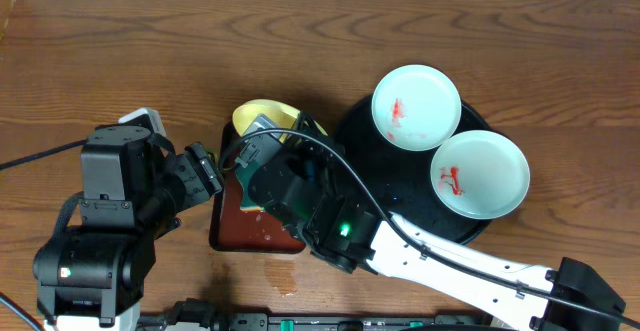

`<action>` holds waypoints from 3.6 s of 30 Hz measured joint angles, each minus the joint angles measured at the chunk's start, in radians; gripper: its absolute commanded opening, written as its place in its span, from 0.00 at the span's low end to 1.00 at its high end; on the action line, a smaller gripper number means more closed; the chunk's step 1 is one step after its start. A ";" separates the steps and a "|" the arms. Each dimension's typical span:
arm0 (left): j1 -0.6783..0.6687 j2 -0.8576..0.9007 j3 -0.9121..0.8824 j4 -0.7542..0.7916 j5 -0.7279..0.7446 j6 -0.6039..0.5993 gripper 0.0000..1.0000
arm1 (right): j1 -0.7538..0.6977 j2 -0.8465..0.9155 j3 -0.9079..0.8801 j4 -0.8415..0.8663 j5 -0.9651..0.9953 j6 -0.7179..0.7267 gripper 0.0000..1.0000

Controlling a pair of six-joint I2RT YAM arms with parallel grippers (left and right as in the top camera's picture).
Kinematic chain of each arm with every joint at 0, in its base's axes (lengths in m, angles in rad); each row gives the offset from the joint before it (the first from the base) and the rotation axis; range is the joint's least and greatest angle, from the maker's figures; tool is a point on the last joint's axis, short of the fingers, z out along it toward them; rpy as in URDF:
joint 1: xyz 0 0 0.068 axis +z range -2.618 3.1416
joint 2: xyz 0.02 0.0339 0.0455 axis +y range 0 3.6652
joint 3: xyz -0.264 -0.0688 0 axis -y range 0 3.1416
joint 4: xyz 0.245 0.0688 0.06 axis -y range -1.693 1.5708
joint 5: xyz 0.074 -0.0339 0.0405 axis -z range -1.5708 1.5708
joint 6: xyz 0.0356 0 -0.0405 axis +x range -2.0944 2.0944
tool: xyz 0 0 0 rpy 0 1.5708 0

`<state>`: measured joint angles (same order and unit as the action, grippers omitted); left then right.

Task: Clean dirty plates on tray and stack at the side
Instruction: 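Lift the yellow plate with right gripper and tilt it over the tray, then carry the yellow plate right and set it beside the black tray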

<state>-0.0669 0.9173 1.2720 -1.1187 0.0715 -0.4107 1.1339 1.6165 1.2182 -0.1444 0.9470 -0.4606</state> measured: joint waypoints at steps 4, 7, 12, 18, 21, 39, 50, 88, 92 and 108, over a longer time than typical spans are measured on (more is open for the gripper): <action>0.000 0.000 0.000 0.000 0.000 0.000 0.79 | -0.001 -0.002 0.002 -0.024 0.004 0.054 0.01; 0.000 0.000 0.000 0.000 0.000 0.000 0.79 | -0.001 -0.004 0.002 -0.078 -0.014 0.087 0.01; 0.000 0.000 0.000 0.000 0.000 0.000 0.79 | -0.020 -0.008 0.003 -0.115 -0.028 0.155 0.01; 0.000 0.000 0.000 0.000 0.000 0.000 0.79 | -0.057 -0.012 0.002 -0.132 -0.061 0.195 0.01; 0.000 0.000 0.000 0.000 0.000 0.000 0.79 | -0.057 -0.013 0.002 -0.135 -0.052 0.255 0.01; 0.000 0.003 0.000 -0.001 0.064 0.035 0.79 | -0.608 -0.169 0.003 -0.519 -0.787 0.780 0.01; 0.000 0.040 0.000 -0.001 0.073 0.042 0.79 | -1.350 -0.193 0.003 -0.697 -1.212 0.832 0.01; 0.000 0.091 0.000 0.008 0.080 0.046 0.79 | -1.811 0.117 0.003 -0.568 -1.009 0.762 0.48; 0.000 0.091 0.000 0.008 0.080 0.046 0.79 | -1.787 -0.030 0.005 -0.612 -1.158 0.718 0.48; 0.000 0.091 0.000 0.008 0.080 0.046 0.79 | -1.335 -0.064 -0.203 -0.670 -0.840 0.739 0.50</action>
<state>-0.0669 1.0080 1.2720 -1.1103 0.1513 -0.3645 -0.2012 1.5524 1.0153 -0.8146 0.1066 0.2787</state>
